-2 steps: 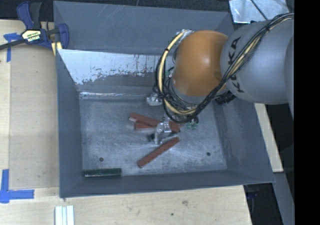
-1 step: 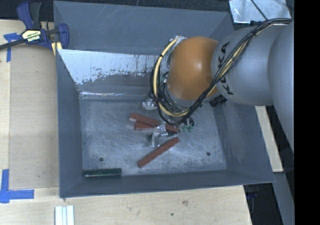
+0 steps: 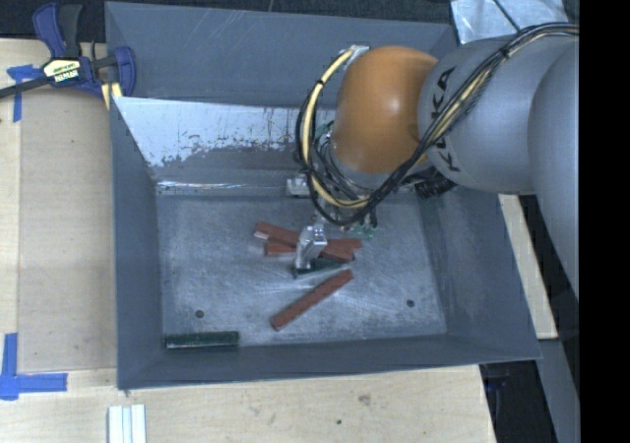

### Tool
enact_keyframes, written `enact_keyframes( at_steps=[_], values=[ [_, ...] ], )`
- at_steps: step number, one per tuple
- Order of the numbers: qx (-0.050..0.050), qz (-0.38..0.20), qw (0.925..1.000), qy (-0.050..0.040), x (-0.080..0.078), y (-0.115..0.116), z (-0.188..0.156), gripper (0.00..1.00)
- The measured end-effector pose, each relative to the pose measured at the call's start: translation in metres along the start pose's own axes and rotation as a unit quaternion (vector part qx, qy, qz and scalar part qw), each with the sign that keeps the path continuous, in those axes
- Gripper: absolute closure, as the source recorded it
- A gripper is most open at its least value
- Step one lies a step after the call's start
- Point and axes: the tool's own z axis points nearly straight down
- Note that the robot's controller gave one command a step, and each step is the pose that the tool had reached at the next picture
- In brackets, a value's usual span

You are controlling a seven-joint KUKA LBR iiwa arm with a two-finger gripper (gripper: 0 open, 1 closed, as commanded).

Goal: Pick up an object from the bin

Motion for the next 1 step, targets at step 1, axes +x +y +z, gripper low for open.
enact_keyframes(
  at_steps=[1],
  values=[
    [0.000, 0.072, 0.9974, -0.0012, 0.0005, 0.0075, 0.0519, 0.00]
  ],
)
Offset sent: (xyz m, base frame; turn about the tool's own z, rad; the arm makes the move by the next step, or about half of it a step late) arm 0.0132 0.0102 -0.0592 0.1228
